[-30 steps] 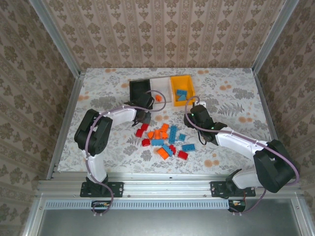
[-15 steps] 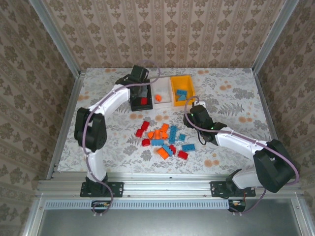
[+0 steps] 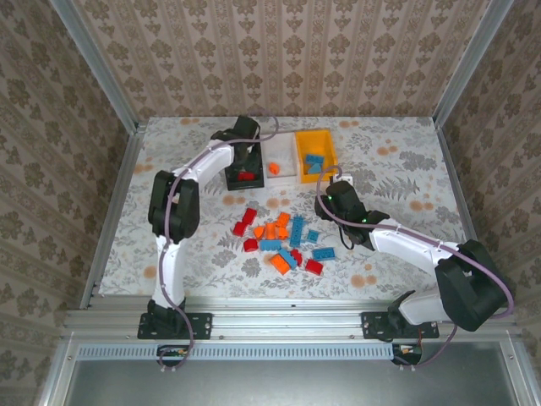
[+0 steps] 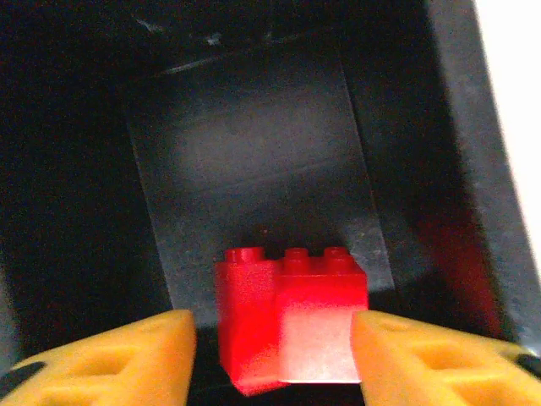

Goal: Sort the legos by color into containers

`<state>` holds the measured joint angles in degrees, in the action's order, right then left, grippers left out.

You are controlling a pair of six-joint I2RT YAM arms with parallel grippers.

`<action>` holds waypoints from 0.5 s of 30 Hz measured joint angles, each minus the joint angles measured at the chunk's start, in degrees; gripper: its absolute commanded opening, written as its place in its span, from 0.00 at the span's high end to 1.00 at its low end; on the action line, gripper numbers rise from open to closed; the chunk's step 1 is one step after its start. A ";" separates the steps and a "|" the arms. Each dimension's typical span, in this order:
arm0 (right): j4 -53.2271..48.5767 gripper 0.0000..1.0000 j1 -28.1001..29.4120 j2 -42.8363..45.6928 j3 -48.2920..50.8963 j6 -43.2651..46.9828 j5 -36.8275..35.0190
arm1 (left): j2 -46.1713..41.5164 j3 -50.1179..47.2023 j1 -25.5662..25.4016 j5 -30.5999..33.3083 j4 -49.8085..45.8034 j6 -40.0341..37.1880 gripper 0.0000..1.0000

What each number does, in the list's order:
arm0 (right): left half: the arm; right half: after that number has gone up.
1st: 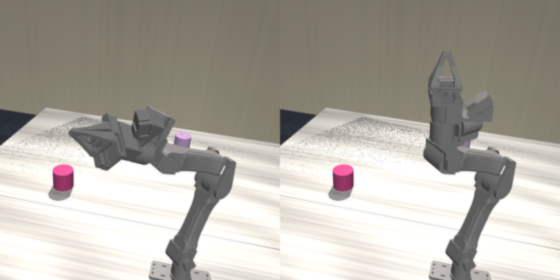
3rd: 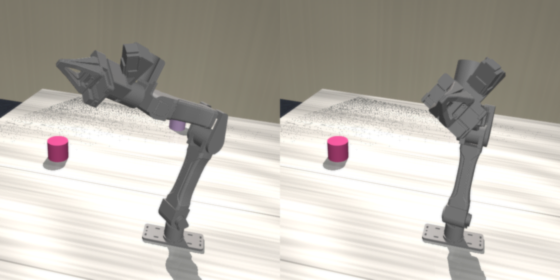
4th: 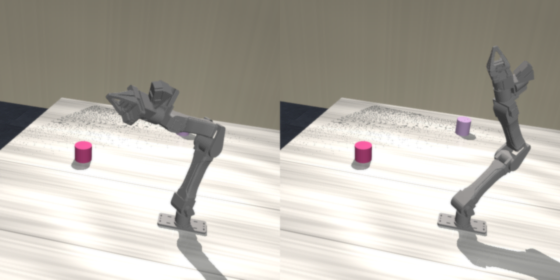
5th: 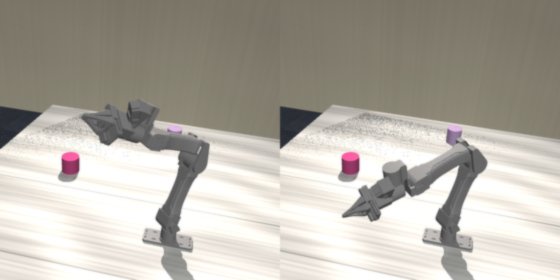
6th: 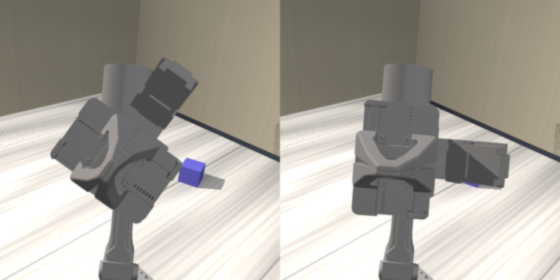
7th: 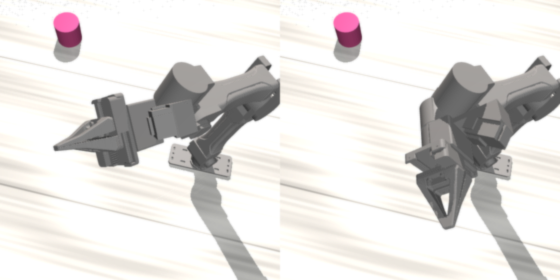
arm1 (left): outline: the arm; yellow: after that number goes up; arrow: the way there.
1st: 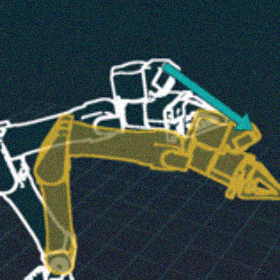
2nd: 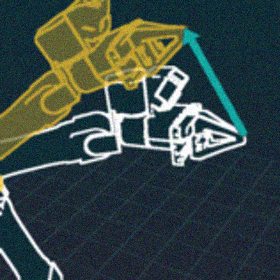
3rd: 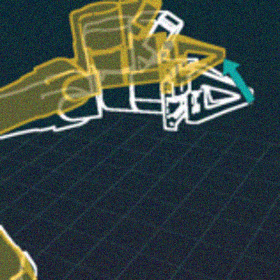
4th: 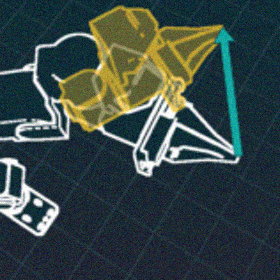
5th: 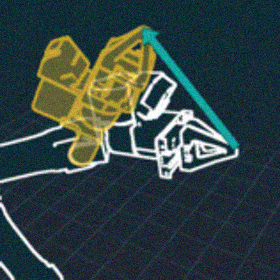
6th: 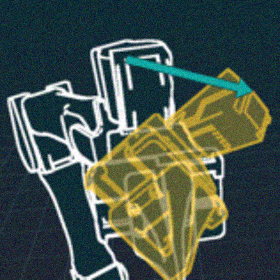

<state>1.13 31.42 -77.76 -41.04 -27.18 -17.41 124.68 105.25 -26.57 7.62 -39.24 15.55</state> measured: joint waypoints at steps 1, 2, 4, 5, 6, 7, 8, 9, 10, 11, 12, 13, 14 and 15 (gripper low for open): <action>0.00 0.49 0.07 0.00 0.00 0.02 0.00 | -0.76 -0.13 0.00 -0.17 -0.04 -0.04 0.32; 0.00 0.49 0.26 0.00 0.00 0.13 -0.02 | -1.92 -0.63 0.00 -0.44 0.04 -0.02 0.30; 0.02 0.48 0.96 0.00 0.00 0.37 -0.37 | -5.29 -2.71 0.00 -1.07 0.42 0.24 0.28; 0.00 0.48 1.49 -0.07 0.00 0.50 -0.52 | -7.61 -4.26 0.00 -1.53 0.66 0.28 0.27; 0.02 0.48 2.12 -0.26 -0.04 0.72 -0.68 | -10.78 -6.45 0.00 -2.25 1.31 0.37 0.26; 0.02 0.48 2.62 -0.55 -0.13 1.05 -0.74 | -13.77 -8.52 0.00 -2.95 1.84 0.59 0.24; 0.02 0.48 3.28 -1.29 -0.44 1.36 -0.90 | -18.08 -11.76 0.00 -3.85 3.21 0.92 0.21; -0.02 0.47 3.91 -2.47 -1.01 1.49 -0.92 | -22.97 -15.37 0.00 -4.74 4.57 1.33 0.16; -0.04 0.46 4.39 -3.56 -1.57 1.46 -0.90 | -27.71 -19.06 -0.02 -5.53 6.19 1.86 0.11; -0.26 0.46 4.98 -4.85 -2.34 1.42 -0.85 | -33.35 -23.65 -0.02 -6.40 8.24 2.51 0.04; -0.57 0.44 5.60 -5.88 -3.04 1.33 -0.79 | -39.06 -28.63 -0.02 -7.13 10.19 3.37 0.00; -0.76 0.43 6.12 -6.51 -3.48 1.22 -0.68 | -44.33 -33.42 0.00 -7.74 11.98 4.35 0.00; -1.36 0.42 6.80 -7.15 -4.07 1.14 -0.52 | -49.35 -38.16 0.02 -8.44 13.22 5.33 0.00; -2.16 0.41 7.54 -7.74 -4.74 0.94 -0.22 | -55.06 -43.91 0.57 -9.49 15.34 6.58 0.00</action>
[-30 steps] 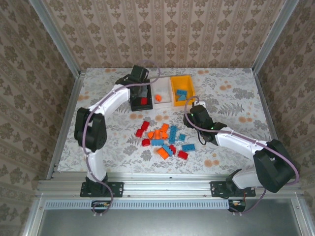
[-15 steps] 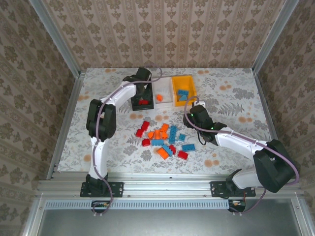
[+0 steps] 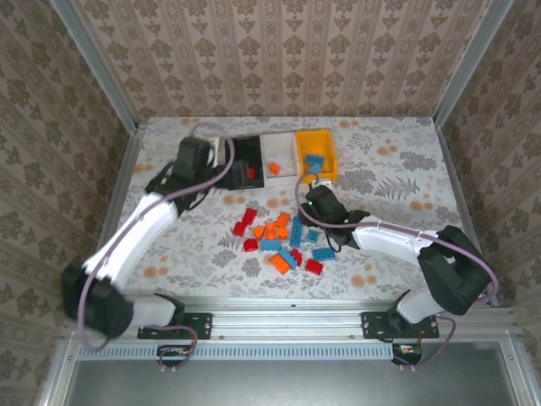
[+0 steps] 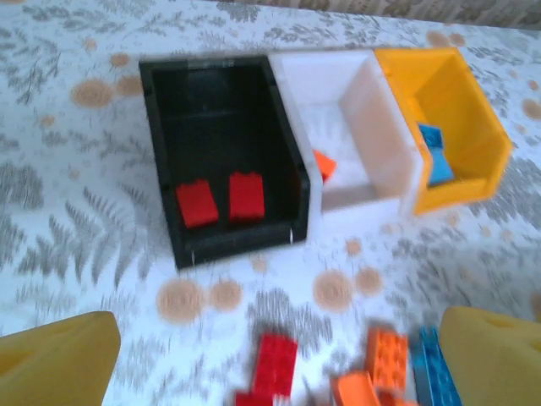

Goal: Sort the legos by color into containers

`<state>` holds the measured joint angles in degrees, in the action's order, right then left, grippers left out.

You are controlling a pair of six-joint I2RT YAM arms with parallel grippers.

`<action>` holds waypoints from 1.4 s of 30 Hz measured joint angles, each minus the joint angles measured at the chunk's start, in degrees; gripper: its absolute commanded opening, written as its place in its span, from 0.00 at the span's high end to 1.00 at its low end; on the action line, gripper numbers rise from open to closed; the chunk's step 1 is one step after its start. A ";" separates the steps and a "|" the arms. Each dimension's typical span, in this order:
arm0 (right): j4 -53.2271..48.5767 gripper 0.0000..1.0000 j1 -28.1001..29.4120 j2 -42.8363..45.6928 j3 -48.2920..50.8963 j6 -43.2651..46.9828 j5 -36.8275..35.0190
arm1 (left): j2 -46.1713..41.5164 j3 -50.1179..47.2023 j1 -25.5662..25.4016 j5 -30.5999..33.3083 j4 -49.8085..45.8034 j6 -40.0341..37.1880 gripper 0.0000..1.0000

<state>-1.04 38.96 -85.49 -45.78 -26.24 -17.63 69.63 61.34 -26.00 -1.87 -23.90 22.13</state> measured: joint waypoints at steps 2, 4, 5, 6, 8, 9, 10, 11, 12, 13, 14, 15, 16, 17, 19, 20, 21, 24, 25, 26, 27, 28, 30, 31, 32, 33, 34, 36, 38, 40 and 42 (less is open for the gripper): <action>-2.01 0.39 1.05 -1.31 -1.73 -0.52 0.57 | -8.39 -9.88 1.36 -1.29 1.84 2.40 0.00; -4.35 0.39 1.90 -2.80 -3.98 -1.01 1.73 | -16.57 -20.37 2.86 -2.12 3.10 5.33 0.00; -5.22 0.39 2.25 -3.48 -4.92 -1.09 2.05 | -19.47 -24.04 3.26 -2.36 3.02 6.40 0.00; -6.19 0.39 2.67 -4.26 -5.90 -1.27 2.47 | -23.30 -28.37 3.48 -2.58 2.64 7.82 0.00; -7.96 0.39 3.34 -5.75 -7.41 -1.73 2.69 | -28.98 -33.70 3.63 -2.99 2.32 9.94 0.00; -8.96 0.39 3.67 -6.60 -8.00 -2.10 2.64 | -31.36 -35.36 3.76 -3.23 2.27 10.86 0.00; -9.88 0.39 3.85 -7.34 -8.48 -2.34 2.64 | -33.64 -36.50 3.98 -3.58 2.21 11.69 0.00; -10.49 0.38 4.04 -8.04 -8.74 -2.54 2.62 | -35.21 -37.00 4.04 -3.80 2.19 12.31 0.00; -11.23 0.38 4.09 -8.79 -8.94 -2.69 2.62 | -36.50 -37.11 4.17 -4.13 2.19 12.92 0.00; -11.85 0.38 4.15 -9.44 -9.05 -2.75 2.62 | -37.33 -37.11 4.31 -4.44 2.43 13.31 0.00; -12.52 0.38 4.17 -10.01 -9.16 -2.80 2.62 | -37.77 -37.09 4.31 -4.63 2.58 13.53 0.00; -13.20 0.39 4.22 -10.67 -9.38 -2.95 2.64 | -37.90 -37.09 4.35 -4.96 2.67 13.81 0.00; -13.66 0.39 4.22 -11.26 -9.60 -2.97 2.62 | -37.70 -37.09 4.35 -5.31 2.62 13.97 0.00; -13.99 0.39 4.22 -11.82 -9.81 -3.02 2.64 | -37.42 -37.09 4.35 -5.57 2.60 14.16 0.00; -13.99 0.39 4.22 -12.92 -10.12 -3.23 2.86 | -36.74 -37.09 4.35 -6.12 2.60 14.34 0.00; -14.01 0.39 4.22 -13.11 -10.40 -3.30 2.93 | -36.48 -37.09 4.35 -6.34 2.58 14.34 0.00; -14.01 0.39 4.22 -13.27 -10.58 -3.39 2.95 | -36.17 -37.09 4.35 -6.58 2.58 14.36 0.00; -14.03 0.39 4.22 -13.57 -11.06 -3.39 3.08 | -35.82 -37.11 4.35 -7.10 2.56 14.43 0.00; -13.99 0.39 4.22 -13.70 -11.26 -3.39 3.23 | -35.85 -37.11 4.35 -7.21 2.56 14.56 0.00; -13.99 0.39 4.22 -13.79 -11.39 -3.39 3.39 | -35.85 -37.11 4.35 -7.26 2.56 14.69 0.00; -13.99 0.39 4.22 -13.90 -11.58 -3.39 3.63 | -35.87 -37.11 4.35 -7.37 2.56 14.80 0.00; -13.99 0.39 4.22 -14.03 -11.76 -3.37 4.00 | -35.87 -37.11 4.35 -7.37 2.56 14.84 0.00; -13.94 0.39 4.22 -14.82 -12.50 -3.41 4.59 | -35.87 -37.11 4.35 -7.39 2.56 15.04 0.00; -13.86 0.39 4.22 -15.06 -12.72 -3.50 4.74 | -35.87 -37.11 4.35 -7.39 2.56 15.19 0.00; -13.75 0.39 4.22 -15.10 -12.76 -3.58 4.83 | -35.87 -37.11 4.35 -7.39 2.56 15.21 0.00; -13.77 0.39 4.22 -15.10 -12.76 -3.72 4.83 | -35.87 -37.11 4.35 -7.39 2.56 15.21 0.00; -13.75 0.39 4.22 -15.10 -12.76 -3.80 4.83 | -35.87 -37.11 4.35 -7.39 2.56 15.21 0.00; -13.73 0.39 4.22 -15.10 -12.76 -4.00 5.11 | -35.87 -37.13 4.35 -7.39 2.56 15.21 0.00; -13.73 0.39 4.22 -15.13 -12.76 -4.02 5.60 | -35.87 -37.27 4.35 -7.39 2.62 15.21 0.00; -13.57 0.39 4.22 -15.21 -12.76 -4.04 5.88 | -35.82 -37.33 4.35 -7.39 2.62 15.23 0.00; -12.81 0.40 4.22 -15.76 -12.85 -4.20 6.14 | -35.80 -37.33 4.35 -7.39 2.67 15.21 0.00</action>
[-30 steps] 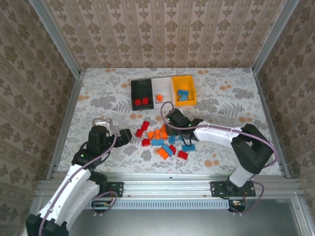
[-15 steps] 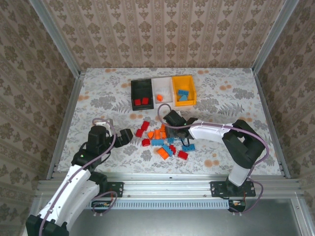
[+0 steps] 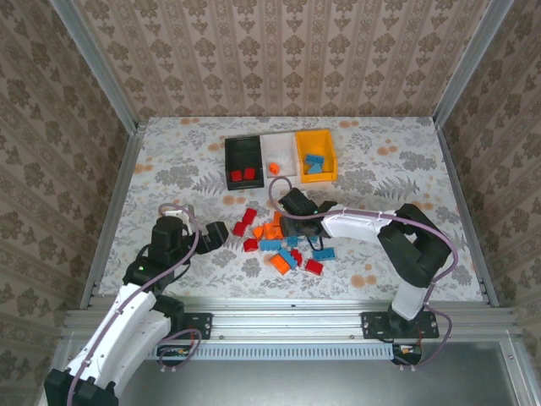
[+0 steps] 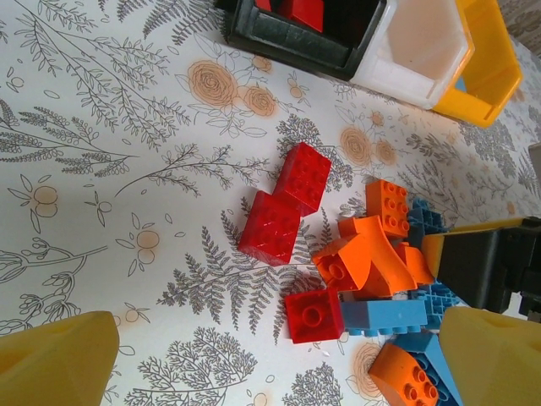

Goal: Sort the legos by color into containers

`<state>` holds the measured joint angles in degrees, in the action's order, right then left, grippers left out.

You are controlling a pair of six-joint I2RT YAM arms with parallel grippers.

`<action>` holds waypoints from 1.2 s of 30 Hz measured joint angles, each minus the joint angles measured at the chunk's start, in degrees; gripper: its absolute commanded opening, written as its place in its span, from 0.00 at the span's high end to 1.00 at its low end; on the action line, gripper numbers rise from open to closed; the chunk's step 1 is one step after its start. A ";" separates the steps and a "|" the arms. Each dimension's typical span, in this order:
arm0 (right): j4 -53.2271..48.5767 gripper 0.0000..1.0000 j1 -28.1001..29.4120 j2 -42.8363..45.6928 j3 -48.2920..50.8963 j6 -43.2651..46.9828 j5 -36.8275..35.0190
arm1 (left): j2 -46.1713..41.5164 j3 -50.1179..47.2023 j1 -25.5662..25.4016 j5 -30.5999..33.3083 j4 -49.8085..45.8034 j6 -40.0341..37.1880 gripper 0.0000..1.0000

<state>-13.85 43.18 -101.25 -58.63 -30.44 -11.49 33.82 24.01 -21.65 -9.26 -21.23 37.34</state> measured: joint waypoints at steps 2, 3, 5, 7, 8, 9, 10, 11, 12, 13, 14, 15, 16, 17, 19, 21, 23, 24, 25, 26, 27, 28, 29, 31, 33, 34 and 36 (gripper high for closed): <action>0.61 0.41 0.00 -0.81 -0.72 -0.07 0.07 | 0.00 0.00 0.00 0.00 0.00 0.00 0.00; 0.98 0.41 0.00 -1.16 -1.05 -0.07 0.04 | -0.02 0.00 0.00 0.00 0.00 0.02 0.00; 1.16 0.42 -0.02 -1.42 -1.38 0.00 -0.24 | -0.02 0.00 0.00 0.00 0.00 0.00 0.00; 1.16 0.42 -0.20 -1.42 -1.38 0.07 -0.61 | -0.02 -0.04 0.00 0.00 0.04 0.00 0.00; 1.16 0.42 -0.48 -1.42 -1.38 0.26 -1.03 | -0.02 -0.07 0.00 -0.02 0.04 0.00 0.00; 1.09 0.42 -0.70 -1.42 -1.38 0.48 -1.40 | -0.02 -0.04 0.00 -0.02 0.07 0.00 0.00; 0.81 0.42 -1.14 -1.42 -1.38 0.76 -1.70 | 0.00 -0.04 0.00 -0.02 0.07 0.00 0.00; 0.48 0.42 -1.60 -1.42 -1.38 1.14 -1.99 | 0.11 -0.04 0.00 -0.02 0.04 -0.02 0.00; 0.26 0.42 -2.38 -1.42 -1.38 1.62 -2.25 | 0.28 -0.04 0.00 -0.02 0.07 -0.02 0.00; 0.24 0.42 -3.02 -1.42 -1.38 2.01 -2.51 | 0.48 -0.04 0.00 -0.02 0.09 -0.02 0.00; 0.17 0.42 -3.78 -1.42 -1.38 2.27 -2.80 | 0.74 -0.04 0.00 -0.02 0.13 -0.02 0.00; 0.11 0.42 -4.59 -1.42 -1.38 2.75 -3.15 | 1.07 -0.04 0.00 -0.04 0.20 -0.02 0.00; 0.09 0.42 -5.20 -1.42 -1.38 3.17 -3.23 | 1.33 -0.04 0.00 -0.04 0.28 0.00 0.00; 0.09 0.42 -5.77 -1.42 -1.38 3.52 -3.34 | 1.60 -0.04 0.00 -0.09 0.28 -0.02 0.00; -0.07 0.42 -6.60 -1.38 -1.42 4.09 -3.54 | 1.95 -0.04 0.00 -0.28 0.26 -0.02 0.00; -0.26 0.41 -6.75 -1.07 -1.42 4.63 -3.54 | 2.19 -0.04 0.00 -0.52 0.24 -0.02 0.00; -0.59 0.37 -6.64 -0.24 -1.42 4.66 -3.45 | 2.21 -0.04 0.00 -0.66 0.26 -0.02 0.00; -0.76 0.35 -6.56 0.48 -1.42 4.42 -3.28 | 2.21 -0.04 0.00 -0.70 0.31 -0.02 0.00; -0.74 0.34 -6.54 1.18 -1.42 3.82 -3.13 | 2.23 -0.04 0.00 -0.74 0.31 -0.02 0.00; -0.74 0.34 -6.54 1.99 -1.40 3.19 -2.99 | 2.32 -0.04 0.00 -0.90 0.39 -0.02 0.00; -0.74 0.33 -6.54 2.80 -1.36 2.29 -2.82 | 2.60 -0.04 0.00 -1.09 0.68 -0.02 0.00; -0.74 0.33 -6.49 3.39 -1.31 1.53 -2.67 | 2.80 -0.04 0.00 -1.20 0.94 -0.02 0.00; -0.79 0.33 -6.49 3.96 -1.31 0.09 -2.47 | 3.26 -0.04 0.00 -1.38 1.20 -0.02 0.00; -1.20 0.32 -6.27 4.24 -1.31 -2.73 -2.16 | 4.17 -0.04 0.00 -1.55 1.40 -0.02 0.00; -1.68 0.32 -5.97 4.22 -0.66 -5.75 -1.99 | 4.87 -0.04 0.00 -1.73 1.46 -0.02 0.00; -1.84 0.32 -5.79 4.22 -0.22 -7.23 -1.97 | 4.98 -0.04 0.00 -1.77 1.51 -0.02 0.00; -2.14 0.32 -5.31 4.11 0.59 -9.38 -1.95 | 5.07 -0.04 0.00 -1.97 1.62 -0.02 0.00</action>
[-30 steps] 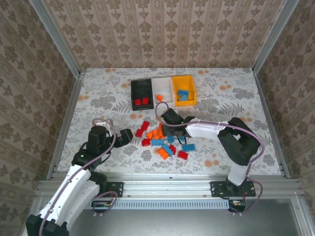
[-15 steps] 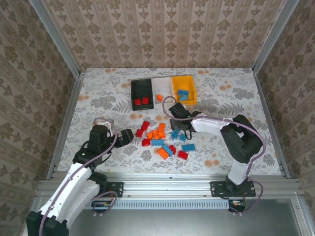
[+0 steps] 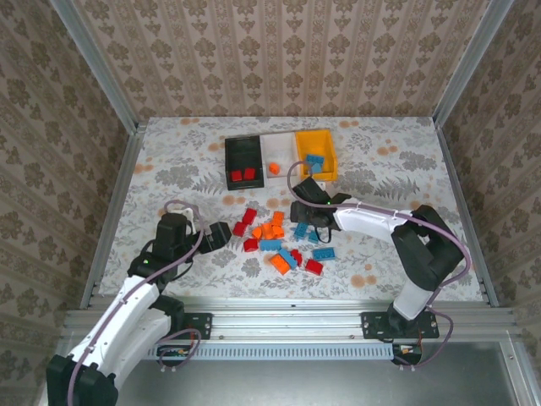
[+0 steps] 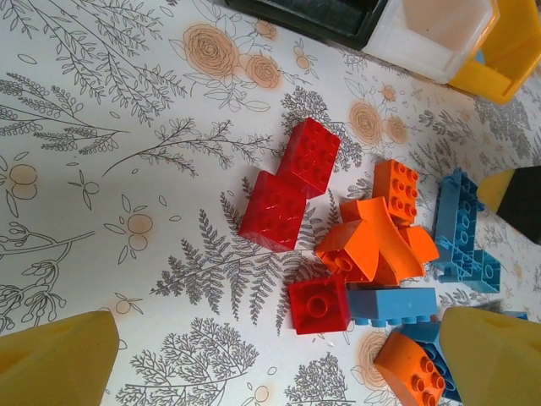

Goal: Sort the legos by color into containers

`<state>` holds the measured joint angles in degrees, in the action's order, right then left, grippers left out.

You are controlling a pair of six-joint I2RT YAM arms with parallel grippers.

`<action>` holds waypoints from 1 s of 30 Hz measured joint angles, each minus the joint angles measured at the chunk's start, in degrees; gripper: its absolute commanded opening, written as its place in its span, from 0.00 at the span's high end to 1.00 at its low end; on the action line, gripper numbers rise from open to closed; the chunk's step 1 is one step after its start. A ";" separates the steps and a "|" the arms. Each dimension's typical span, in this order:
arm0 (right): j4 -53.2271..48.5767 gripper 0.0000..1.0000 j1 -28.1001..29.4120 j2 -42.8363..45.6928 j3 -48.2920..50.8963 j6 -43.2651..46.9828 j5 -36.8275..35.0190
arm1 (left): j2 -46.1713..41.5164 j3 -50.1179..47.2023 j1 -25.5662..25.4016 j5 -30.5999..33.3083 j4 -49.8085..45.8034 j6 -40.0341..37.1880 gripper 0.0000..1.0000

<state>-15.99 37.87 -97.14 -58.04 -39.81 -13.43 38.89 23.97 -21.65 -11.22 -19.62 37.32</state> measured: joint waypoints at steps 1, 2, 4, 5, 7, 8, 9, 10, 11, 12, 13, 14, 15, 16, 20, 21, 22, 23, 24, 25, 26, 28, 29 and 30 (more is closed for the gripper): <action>-0.13 0.32 0.33 -0.26 0.31 -1.29 0.20 | 0.00 0.00 0.00 -0.02 0.00 0.00 0.00; -0.13 0.33 0.46 -0.59 0.37 -2.05 0.28 | 0.00 0.00 0.00 -0.02 0.02 0.00 0.00; -0.09 0.33 0.66 -1.86 0.24 -3.15 0.61 | 0.00 0.00 0.00 -0.15 0.02 0.00 0.00; -0.09 0.34 0.66 -2.73 0.11 -3.67 0.61 | 0.00 0.00 0.00 -0.17 0.02 0.00 0.00; -0.09 0.36 0.66 -4.26 -0.09 -4.35 0.59 | 0.00 0.00 0.00 -0.20 0.02 0.00 0.00; -0.09 0.36 0.66 -4.92 -0.15 -4.74 0.59 | -0.07 0.00 0.00 -0.20 0.00 0.00 0.00; -0.09 0.38 0.66 -5.49 -0.20 -5.27 0.57 | -0.17 0.00 0.00 -0.22 -0.04 0.00 0.00; -0.22 0.40 0.66 -5.84 -0.35 -5.62 0.17 | -0.39 0.00 0.00 -0.22 -0.07 0.00 0.00; -0.55 0.43 0.66 -5.90 -0.61 -5.88 -0.02 | -0.90 0.00 0.00 -0.22 -0.09 0.00 0.00; -0.52 0.46 0.66 -5.92 -0.79 -6.29 -0.09 | -1.46 0.00 0.00 -0.20 -0.09 0.00 0.00; -0.50 0.49 0.66 -6.08 -0.96 -6.75 -0.15 | -1.95 0.00 0.00 -0.20 -0.07 0.00 0.00; -0.48 0.51 0.66 -6.23 -1.03 -7.06 -0.28 | -2.36 0.00 0.00 -0.20 -0.04 0.00 0.00; -0.50 0.55 0.66 -6.36 -1.03 -7.30 -0.68 | -2.64 0.00 0.00 -0.20 -0.04 0.00 0.00; -0.55 0.57 0.72 -6.38 -1.03 -7.50 -0.96 | -2.64 0.00 0.00 -0.20 -0.04 -0.02 0.00; -0.07 0.62 0.72 -6.56 -1.11 -8.31 -1.84 | -1.20 0.70 0.00 -0.20 -0.72 -0.35 0.00; -0.07 0.63 0.72 -6.62 -1.29 -8.35 -1.97 | -0.68 0.94 0.00 -0.22 -0.70 -0.46 0.00; -0.04 0.63 0.72 -6.71 -1.49 -8.35 -2.16 | -0.37 1.09 0.00 -0.22 -0.70 -0.48 0.00; -0.04 0.64 0.76 -6.82 -1.75 -8.31 -2.40 | -0.09 1.20 0.00 -0.24 -0.68 -0.48 0.00; -0.02 0.65 0.76 -6.84 -1.95 -8.20 -2.54 | 0.07 1.22 0.00 -0.33 -0.59 -0.46 0.00; 0.11 0.65 0.76 -6.84 -2.10 -8.15 -2.64 | 0.17 1.22 0.00 -0.39 -0.55 -0.46 0.00; 0.28 0.65 0.79 -6.84 -2.25 -8.09 -2.75 | 0.28 1.22 0.00 -0.42 -0.48 -0.44 0.00; 0.79 0.66 0.81 -6.82 -2.29 -7.76 -2.91 | 0.48 1.22 0.00 -0.55 -0.42 -0.44 0.00; 0.83 0.66 0.81 -6.75 -2.29 -7.45 -2.91 | 0.57 1.22 0.00 -0.59 -0.44 -0.44 0.00; 0.83 0.66 0.81 -6.54 -2.29 -7.02 -2.95 | 0.72 1.22 0.00 -0.61 -0.44 -0.44 0.00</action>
<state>-15.16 38.68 -103.68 -60.34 -46.83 -16.38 39.62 25.19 -21.65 -11.84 -20.05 36.88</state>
